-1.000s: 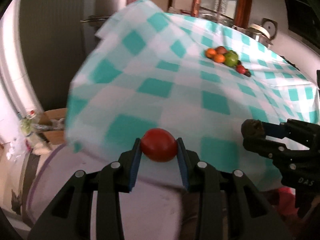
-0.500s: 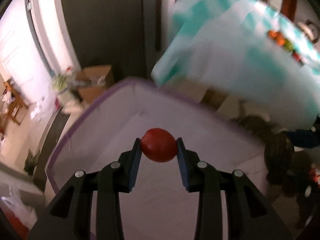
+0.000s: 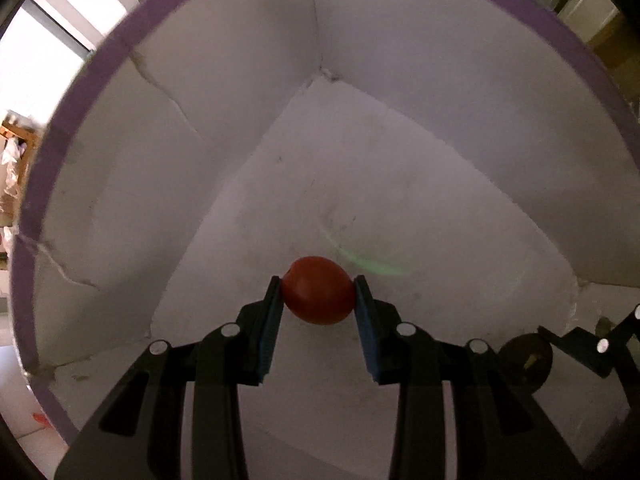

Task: Organize fruits
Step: 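Carry both fruits to the white box and open the left tool over it, then open the right tool to drop the dark fruit into the box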

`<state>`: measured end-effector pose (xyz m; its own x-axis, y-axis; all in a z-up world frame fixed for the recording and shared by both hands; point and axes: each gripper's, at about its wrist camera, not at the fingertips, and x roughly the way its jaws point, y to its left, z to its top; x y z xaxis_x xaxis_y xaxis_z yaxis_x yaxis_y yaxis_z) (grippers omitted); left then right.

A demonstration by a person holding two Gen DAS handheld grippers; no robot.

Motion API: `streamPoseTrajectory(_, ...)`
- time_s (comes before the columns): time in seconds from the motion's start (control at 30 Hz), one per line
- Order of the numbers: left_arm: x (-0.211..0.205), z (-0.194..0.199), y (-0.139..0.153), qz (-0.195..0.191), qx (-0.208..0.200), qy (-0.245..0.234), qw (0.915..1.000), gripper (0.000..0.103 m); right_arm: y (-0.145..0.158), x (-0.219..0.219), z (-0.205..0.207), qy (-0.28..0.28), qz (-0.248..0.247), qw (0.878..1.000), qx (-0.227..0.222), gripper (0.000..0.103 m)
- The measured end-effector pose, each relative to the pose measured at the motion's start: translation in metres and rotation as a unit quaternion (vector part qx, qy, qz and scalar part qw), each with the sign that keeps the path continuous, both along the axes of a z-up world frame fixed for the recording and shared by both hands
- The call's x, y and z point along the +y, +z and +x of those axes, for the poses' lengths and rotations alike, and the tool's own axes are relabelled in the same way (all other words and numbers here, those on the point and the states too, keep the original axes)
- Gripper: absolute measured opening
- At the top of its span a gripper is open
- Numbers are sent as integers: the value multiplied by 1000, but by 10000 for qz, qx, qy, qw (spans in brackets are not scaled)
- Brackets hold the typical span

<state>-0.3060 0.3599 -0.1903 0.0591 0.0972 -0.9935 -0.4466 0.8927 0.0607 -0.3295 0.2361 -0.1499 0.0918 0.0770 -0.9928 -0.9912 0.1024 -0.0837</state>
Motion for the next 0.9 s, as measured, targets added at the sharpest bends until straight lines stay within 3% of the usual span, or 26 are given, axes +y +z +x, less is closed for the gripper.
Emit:
streamPoseTrajectory(0.17, 6, -6, -5, -117, 148, 58, 9998, 40, -7, 9, -4, -126, -224, 9997, -1, 43)
streamPoseTrajectory(0.3, 11, -7, -4, -98, 182, 130, 9997, 49, -9, 20, 1, -146, -275, 9995, 0, 44)
streamPoseTrajectory(0.37, 13, -6, -4, -94, 213, 110, 9997, 60, -10, 22, 3, -163, -297, 9994, -10, 51)
streamPoseTrajectory(0.43, 11, -7, -7, -113, 235, 81, 9996, 70, -7, 24, 5, -228, -219, 9994, 103, 66)
streamPoseTrajectory(0.53, 13, -9, -5, -107, 208, 156, 9996, 79, 0, 19, 7, -321, -9, 9994, 128, 75)
streamPoseTrajectory(0.6, 6, -15, 6, 12, 30, 269, 9996, 79, 11, 14, 4, -298, 154, 9994, -38, 75)
streamPoseTrajectory(0.63, 6, -21, 18, 253, -233, 392, 9986, 79, 17, 11, 3, -271, 243, 9993, -89, 75)
streamPoseTrajectory(0.7, 1, -29, 51, 580, -779, 499, 9940, 79, 57, -6, -4, -165, 853, 9962, 6, 75)
streamPoseTrajectory(0.77, -9, -42, 106, 1025, -1718, 527, 9784, 79, 104, -35, 0, -160, 1556, 9876, 152, 75)
streamPoseTrajectory(0.8, -18, -48, 137, 1300, -2247, 530, 9643, 83, 132, -52, 1, -153, 2012, 9793, 173, 75)
streamPoseTrajectory(0.83, -31, -57, 173, 1586, -2865, 494, 9436, 96, 148, -64, 3, -158, 2270, 9736, 158, 76)
streamPoseTrajectory(0.87, -44, -61, 201, 1779, -3346, 420, 9245, 102, 176, -88, 8, -200, 2741, 9615, 72, 77)
streamPoseTrajectory(0.9, -54, -58, 220, 1880, -3667, 346, 9105, 102, 200, -113, 15, -294, 3167, 9480, -95, 81)
